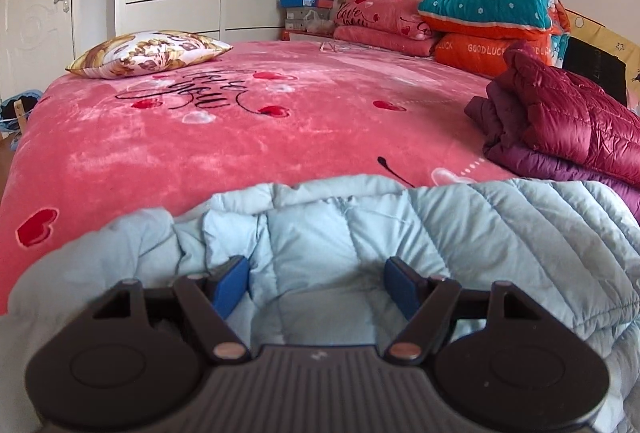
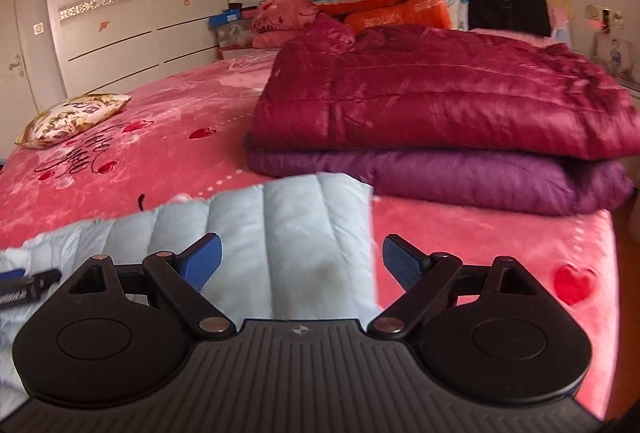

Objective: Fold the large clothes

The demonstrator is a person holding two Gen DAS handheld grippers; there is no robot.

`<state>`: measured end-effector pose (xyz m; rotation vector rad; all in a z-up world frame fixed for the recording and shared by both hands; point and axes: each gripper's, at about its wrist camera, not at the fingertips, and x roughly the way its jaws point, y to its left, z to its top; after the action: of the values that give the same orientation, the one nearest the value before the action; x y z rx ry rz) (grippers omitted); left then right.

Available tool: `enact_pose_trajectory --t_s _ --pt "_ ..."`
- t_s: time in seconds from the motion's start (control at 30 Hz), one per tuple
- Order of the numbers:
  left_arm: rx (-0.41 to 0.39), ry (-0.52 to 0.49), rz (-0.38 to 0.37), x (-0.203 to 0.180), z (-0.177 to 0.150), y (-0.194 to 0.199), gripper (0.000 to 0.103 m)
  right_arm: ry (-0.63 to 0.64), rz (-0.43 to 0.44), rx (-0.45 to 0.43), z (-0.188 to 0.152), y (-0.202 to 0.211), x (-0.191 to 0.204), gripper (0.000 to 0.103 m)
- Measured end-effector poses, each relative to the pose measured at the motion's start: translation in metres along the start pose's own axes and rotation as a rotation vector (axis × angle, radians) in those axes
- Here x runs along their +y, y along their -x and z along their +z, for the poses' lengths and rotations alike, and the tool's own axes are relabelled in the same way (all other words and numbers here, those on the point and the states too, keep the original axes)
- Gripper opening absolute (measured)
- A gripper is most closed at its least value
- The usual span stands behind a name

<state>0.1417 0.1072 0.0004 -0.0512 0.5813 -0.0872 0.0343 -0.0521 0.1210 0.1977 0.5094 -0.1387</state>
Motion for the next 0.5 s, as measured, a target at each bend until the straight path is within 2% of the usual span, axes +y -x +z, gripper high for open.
enact_pose_trajectory --t_s 0.17,0.33,0.5 --pt "0.009 -0.017 0.006 -0.002 -0.003 -0.002 0.075 0.011 0.046 0.057 0.002 -0.052 0.007 0.101" --pt "0.012 -0.024 0.003 0.0 -0.004 -0.006 0.076 0.06 0.016 0.112 -0.015 -0.084 0.011 0.1" --pt "0.016 -0.028 0.002 -0.001 -0.006 -0.009 0.077 0.113 -0.014 0.126 -0.027 -0.103 0.016 0.103"
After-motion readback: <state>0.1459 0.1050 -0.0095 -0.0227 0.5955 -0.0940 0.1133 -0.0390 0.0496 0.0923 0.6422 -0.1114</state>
